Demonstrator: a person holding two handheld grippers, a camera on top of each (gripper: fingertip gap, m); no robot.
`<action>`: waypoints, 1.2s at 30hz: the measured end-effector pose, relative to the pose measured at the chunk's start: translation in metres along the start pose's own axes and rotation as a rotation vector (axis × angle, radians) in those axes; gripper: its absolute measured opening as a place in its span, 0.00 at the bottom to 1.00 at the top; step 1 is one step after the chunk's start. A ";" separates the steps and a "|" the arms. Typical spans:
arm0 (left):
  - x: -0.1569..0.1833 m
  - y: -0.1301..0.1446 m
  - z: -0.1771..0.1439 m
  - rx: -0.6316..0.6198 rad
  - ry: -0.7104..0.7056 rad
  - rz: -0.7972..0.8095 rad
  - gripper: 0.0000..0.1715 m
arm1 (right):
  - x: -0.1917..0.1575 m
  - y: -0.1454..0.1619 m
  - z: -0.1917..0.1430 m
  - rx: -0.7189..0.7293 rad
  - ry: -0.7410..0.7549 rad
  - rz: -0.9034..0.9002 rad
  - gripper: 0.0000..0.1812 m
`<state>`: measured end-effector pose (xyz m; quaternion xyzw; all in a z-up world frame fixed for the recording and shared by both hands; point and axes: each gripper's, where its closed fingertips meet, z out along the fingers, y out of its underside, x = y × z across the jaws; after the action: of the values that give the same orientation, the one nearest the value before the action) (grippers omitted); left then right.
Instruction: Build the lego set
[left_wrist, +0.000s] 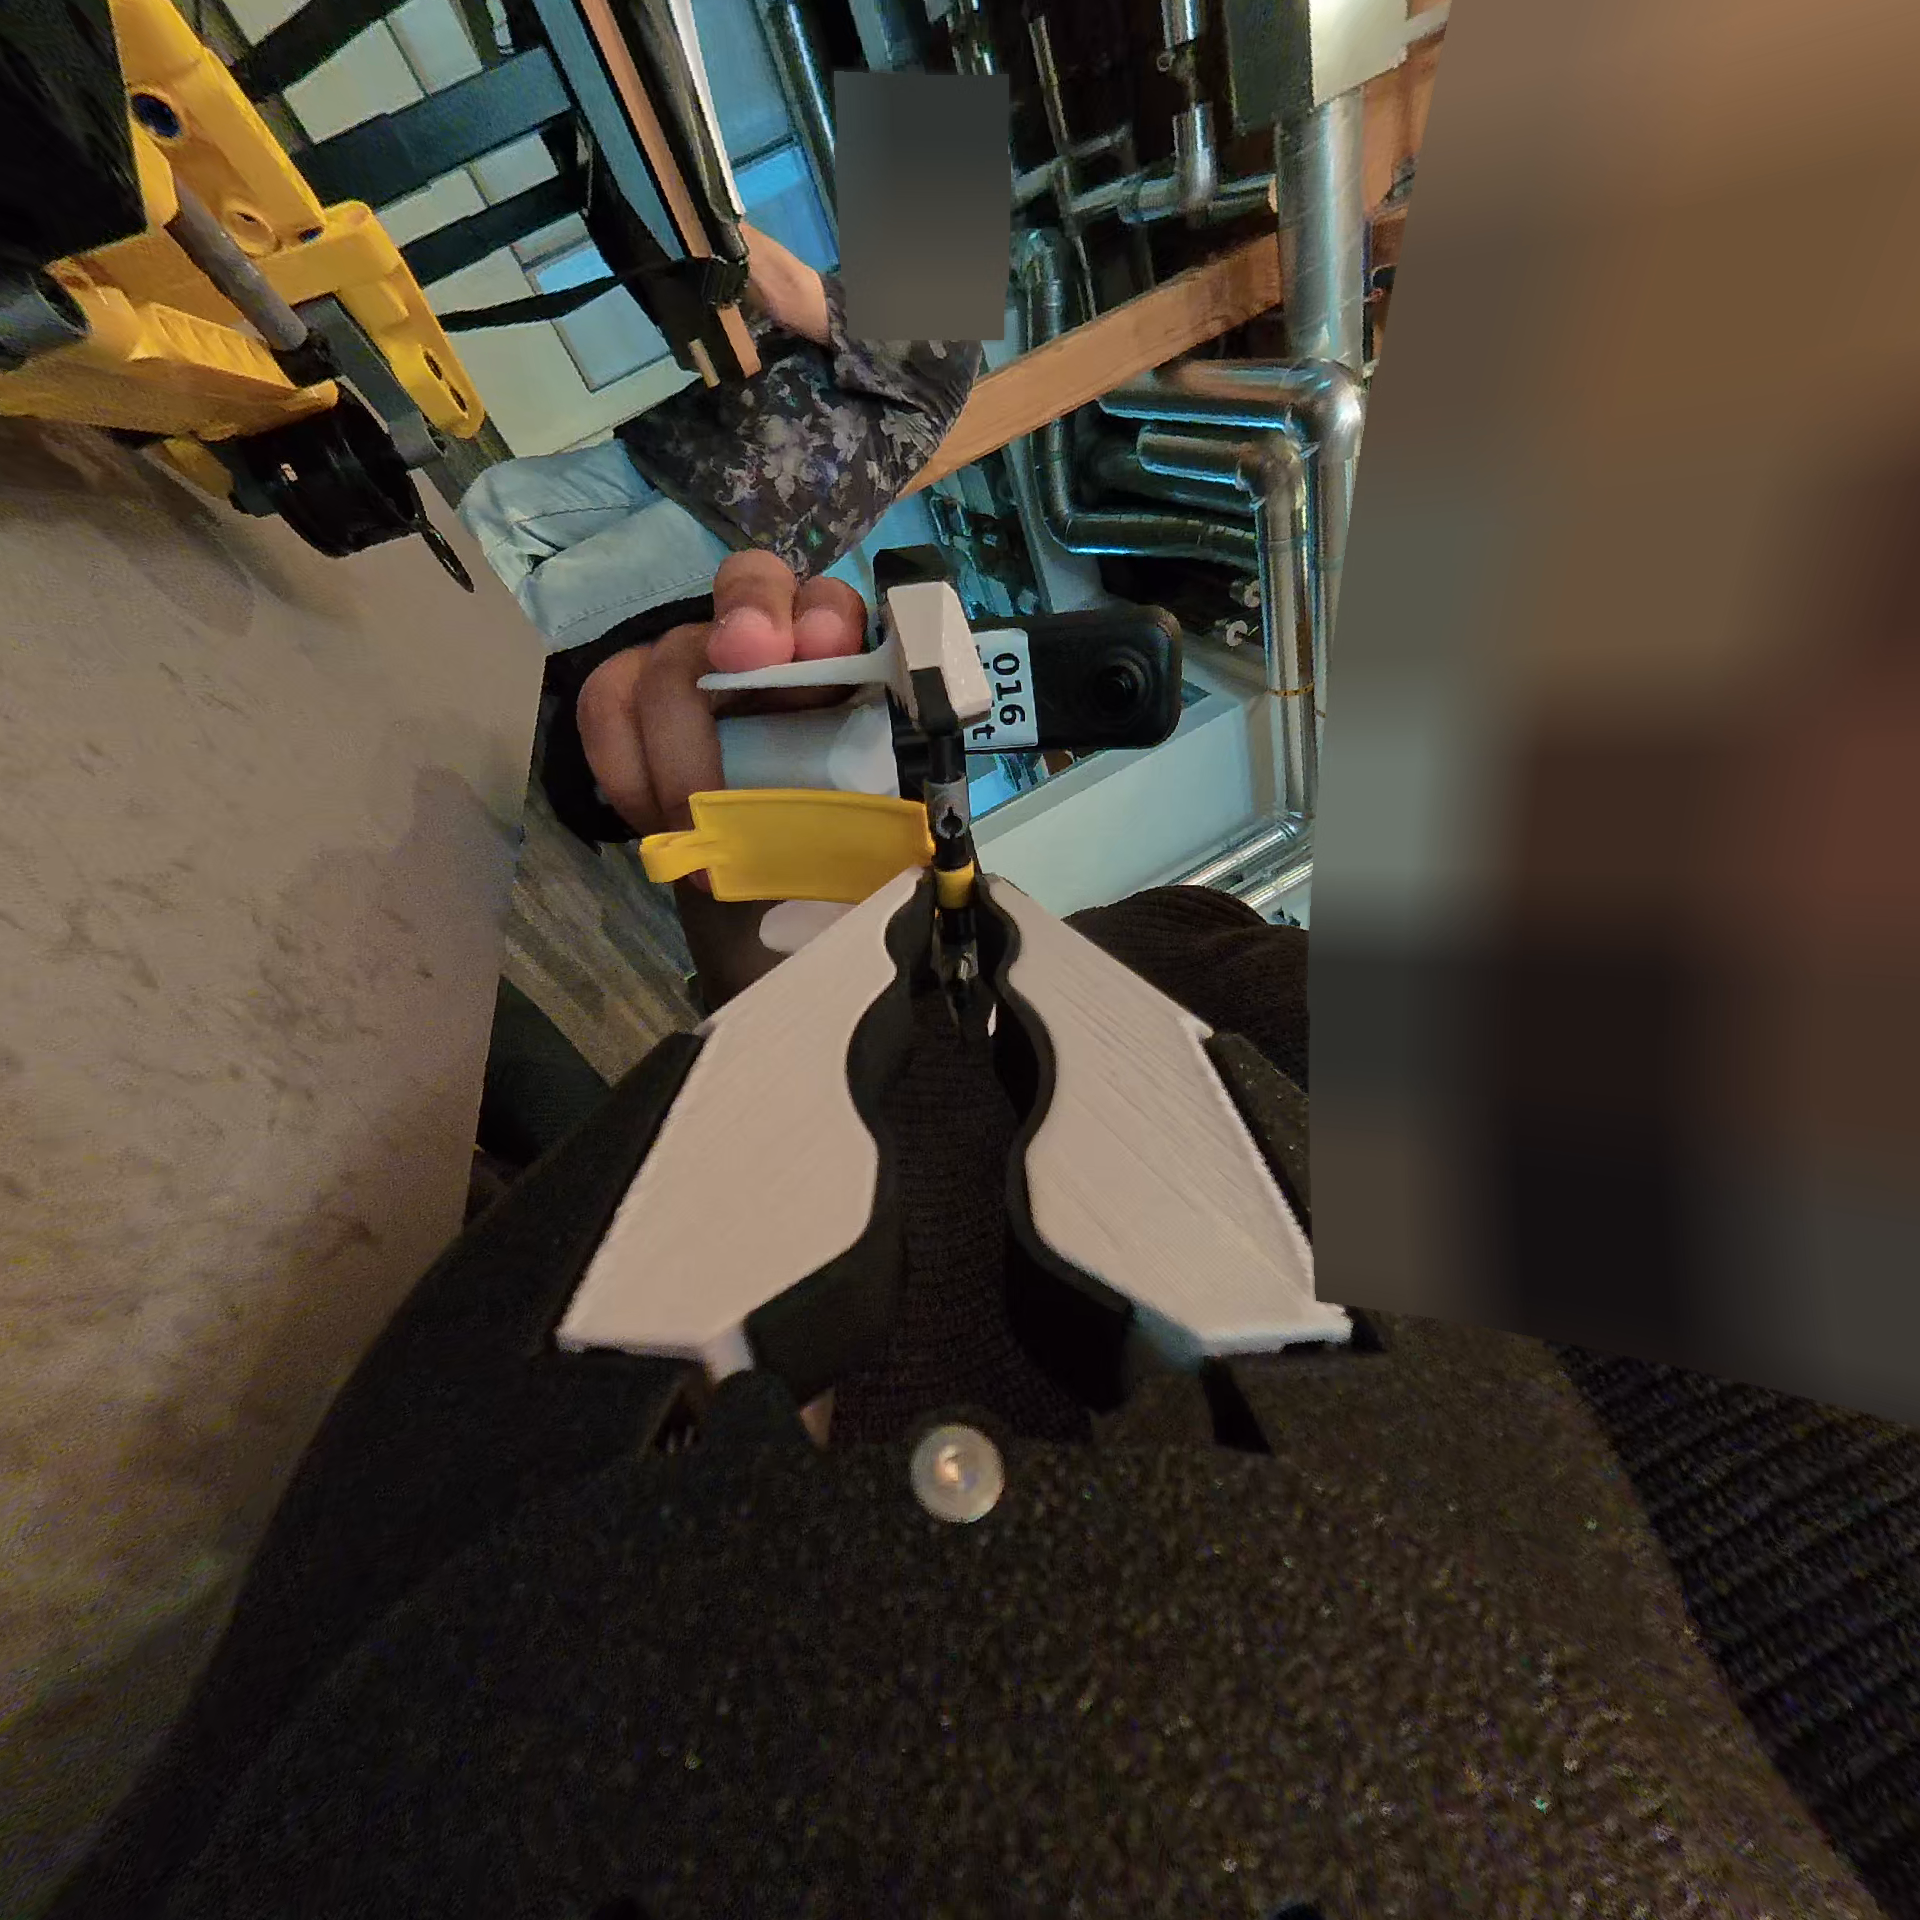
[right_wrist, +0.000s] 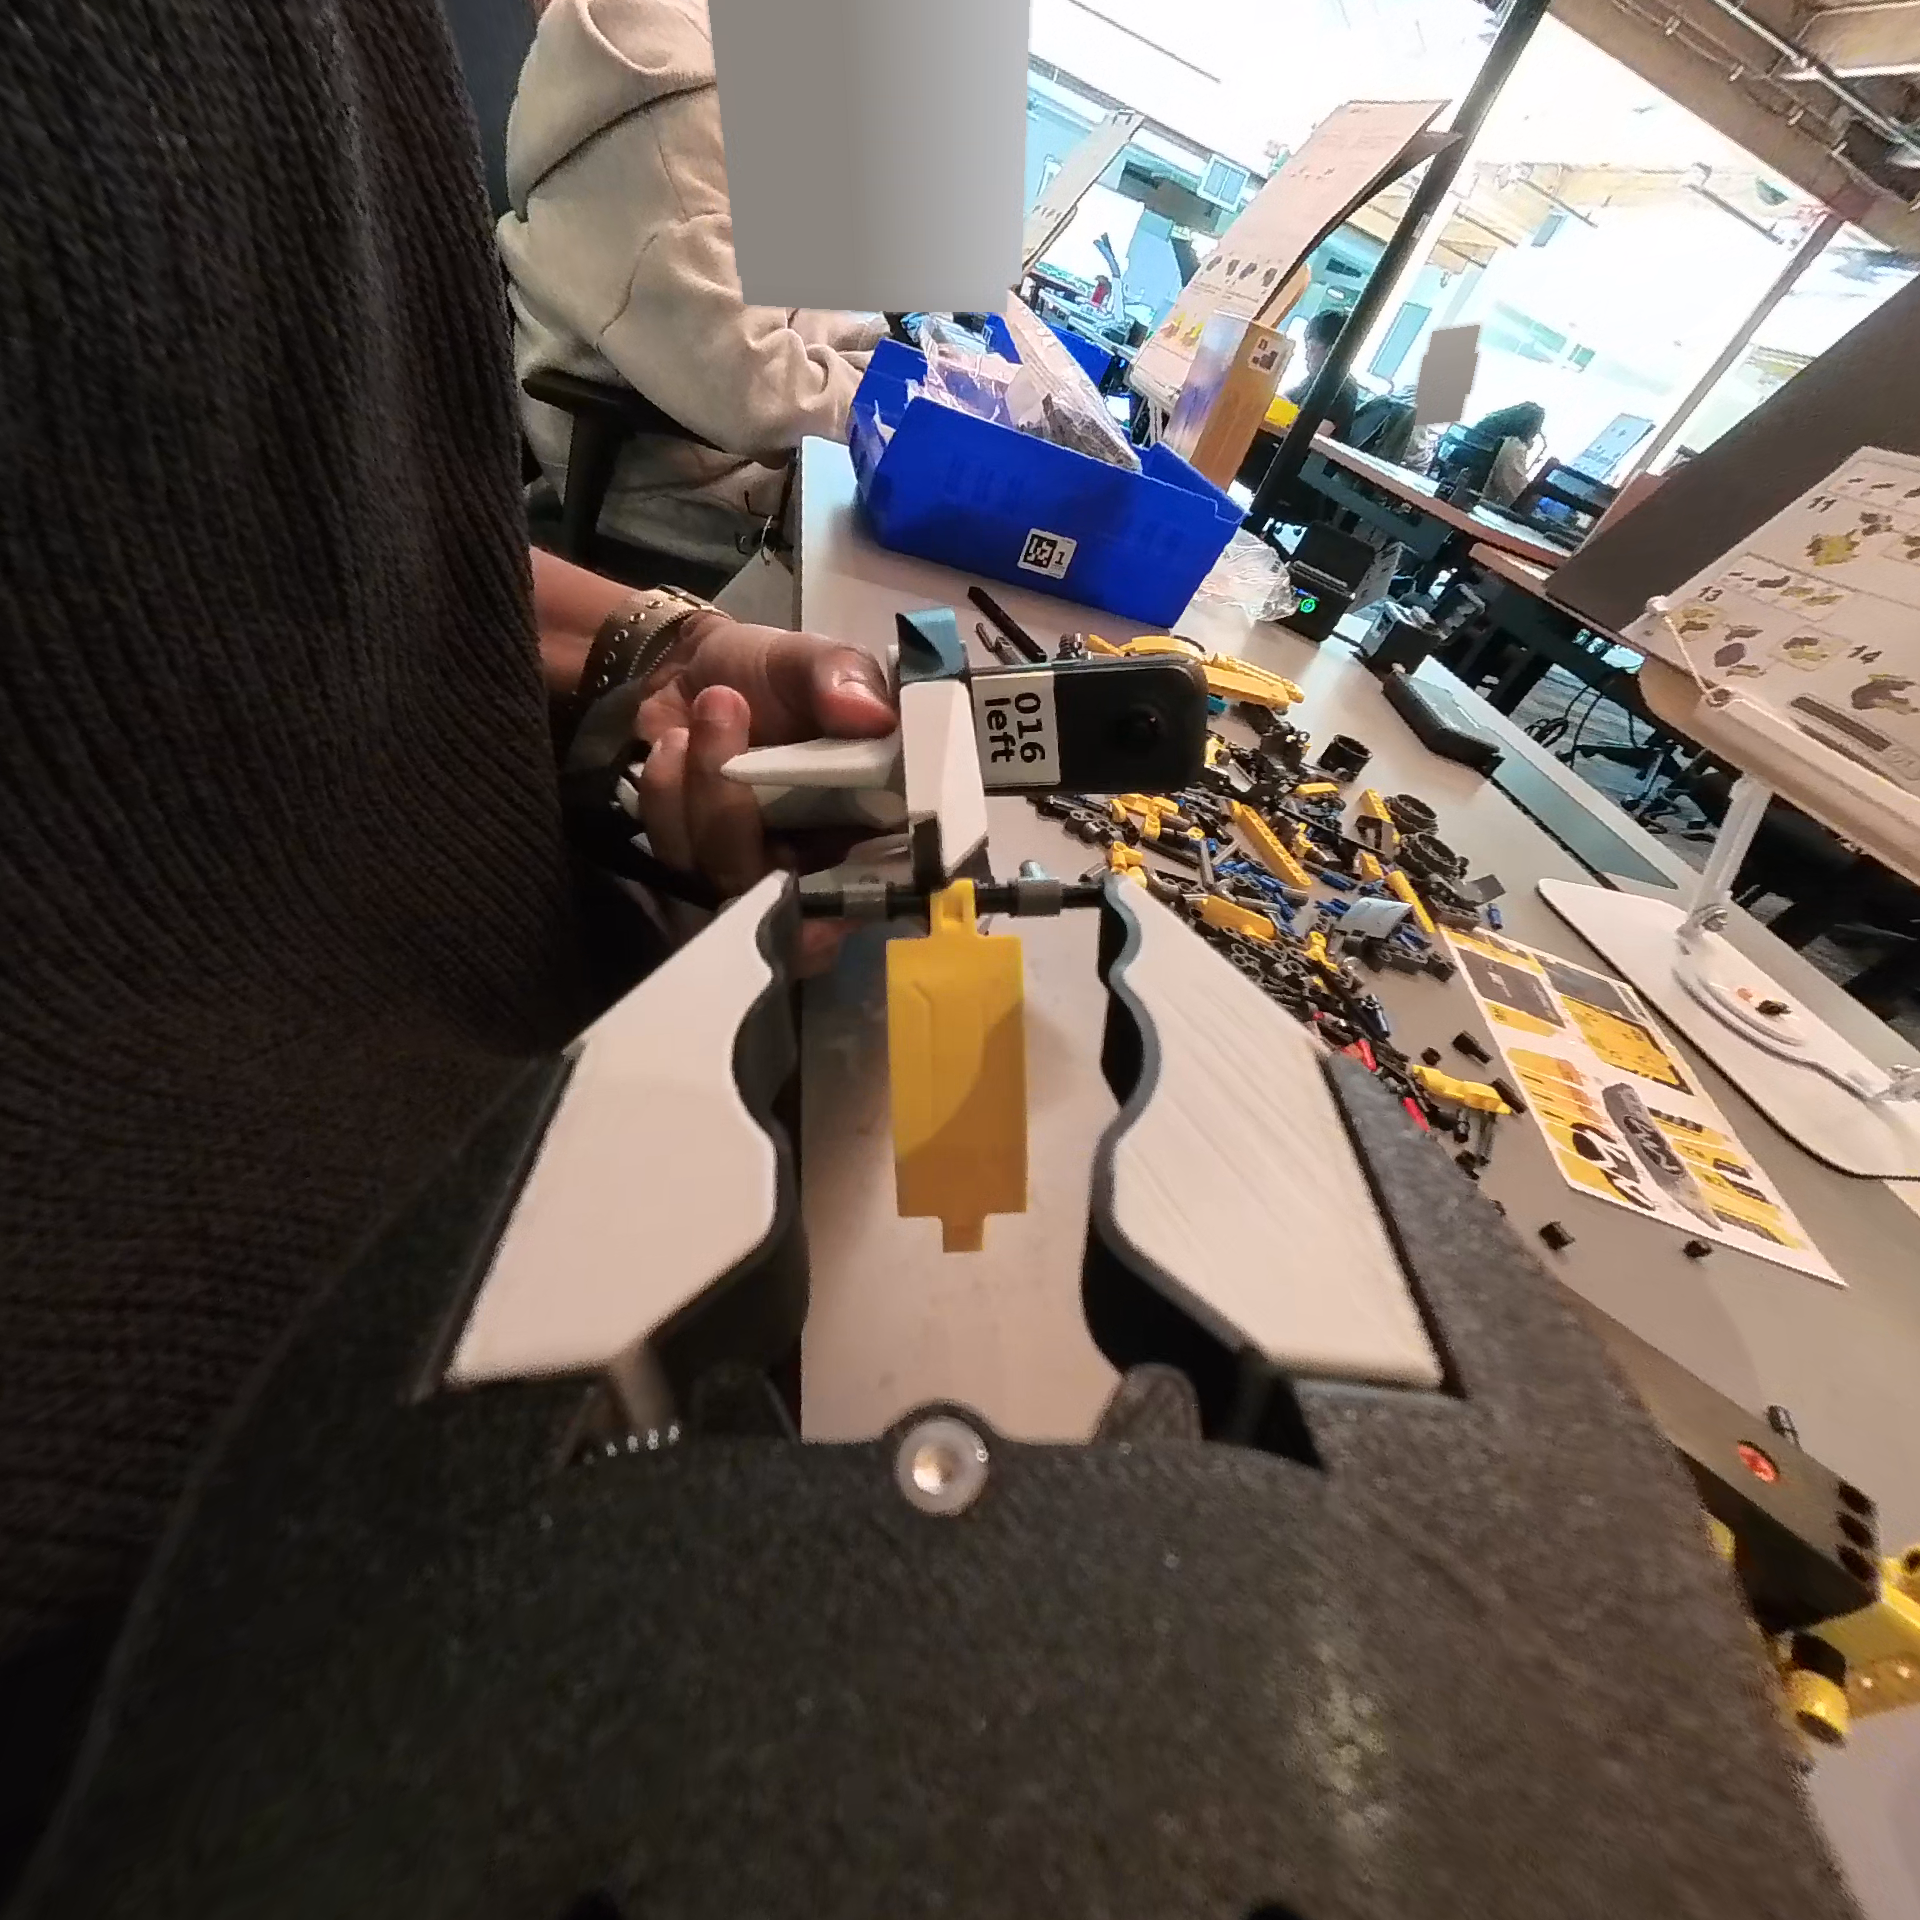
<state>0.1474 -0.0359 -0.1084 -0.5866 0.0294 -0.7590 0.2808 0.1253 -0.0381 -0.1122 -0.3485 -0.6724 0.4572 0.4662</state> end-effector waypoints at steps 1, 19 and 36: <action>0.000 0.000 0.000 0.000 -0.002 0.001 0.03 | 0.000 0.000 0.000 -0.004 -0.001 0.000 0.31; -0.002 -0.007 -0.002 0.059 -0.072 0.105 0.04 | -0.002 0.001 0.002 -0.045 0.022 0.079 0.31; -0.003 0.002 0.003 -0.007 -0.026 0.022 0.03 | -0.010 0.002 -0.007 0.002 -0.015 -0.003 0.31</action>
<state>0.1517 -0.0357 -0.1106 -0.5970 0.0348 -0.7482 0.2875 0.1356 -0.0447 -0.1158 -0.3437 -0.6757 0.4599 0.4623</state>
